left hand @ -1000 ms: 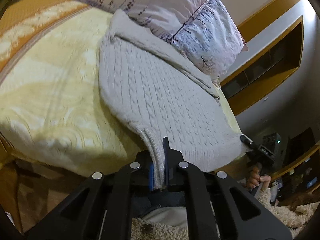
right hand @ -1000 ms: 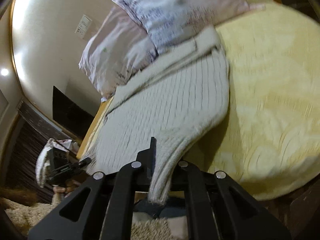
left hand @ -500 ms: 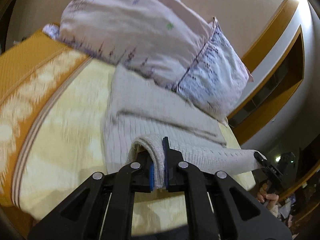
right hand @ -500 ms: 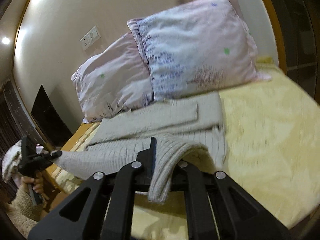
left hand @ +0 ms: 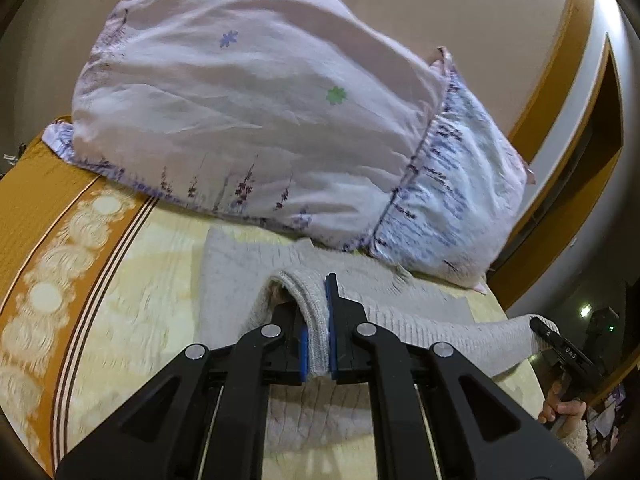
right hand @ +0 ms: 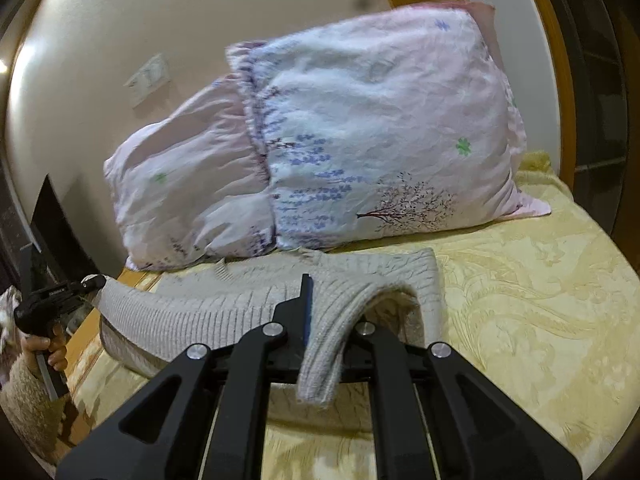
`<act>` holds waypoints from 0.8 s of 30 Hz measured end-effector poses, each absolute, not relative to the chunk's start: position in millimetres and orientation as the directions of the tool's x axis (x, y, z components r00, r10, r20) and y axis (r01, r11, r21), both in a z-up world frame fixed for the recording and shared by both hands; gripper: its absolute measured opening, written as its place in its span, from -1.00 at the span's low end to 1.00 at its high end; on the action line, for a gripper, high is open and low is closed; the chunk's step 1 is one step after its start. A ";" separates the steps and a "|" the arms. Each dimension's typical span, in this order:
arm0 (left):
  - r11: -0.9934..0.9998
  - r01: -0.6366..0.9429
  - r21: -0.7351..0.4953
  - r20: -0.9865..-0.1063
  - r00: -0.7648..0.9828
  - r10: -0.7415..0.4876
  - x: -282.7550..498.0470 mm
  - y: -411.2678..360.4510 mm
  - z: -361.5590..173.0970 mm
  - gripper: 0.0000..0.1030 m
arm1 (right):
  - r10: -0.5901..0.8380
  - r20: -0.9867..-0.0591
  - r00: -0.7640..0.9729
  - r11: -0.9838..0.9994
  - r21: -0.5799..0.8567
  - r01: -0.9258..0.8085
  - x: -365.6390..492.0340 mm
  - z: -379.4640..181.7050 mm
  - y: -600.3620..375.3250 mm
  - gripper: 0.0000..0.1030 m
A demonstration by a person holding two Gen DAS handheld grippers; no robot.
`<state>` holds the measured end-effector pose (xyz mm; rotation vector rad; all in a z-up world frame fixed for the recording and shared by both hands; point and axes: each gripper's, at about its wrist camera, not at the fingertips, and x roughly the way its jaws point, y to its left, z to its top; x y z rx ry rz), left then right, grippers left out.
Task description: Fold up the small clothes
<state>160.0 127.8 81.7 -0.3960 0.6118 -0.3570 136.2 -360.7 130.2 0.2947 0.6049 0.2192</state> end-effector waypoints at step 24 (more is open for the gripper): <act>0.741 -0.021 -0.671 -0.589 0.623 -0.515 290.7 131.3 -5.9 -0.58 | 0.279 -0.703 0.654 0.858 0.489 0.160 298.1 42.8 -379.4 0.04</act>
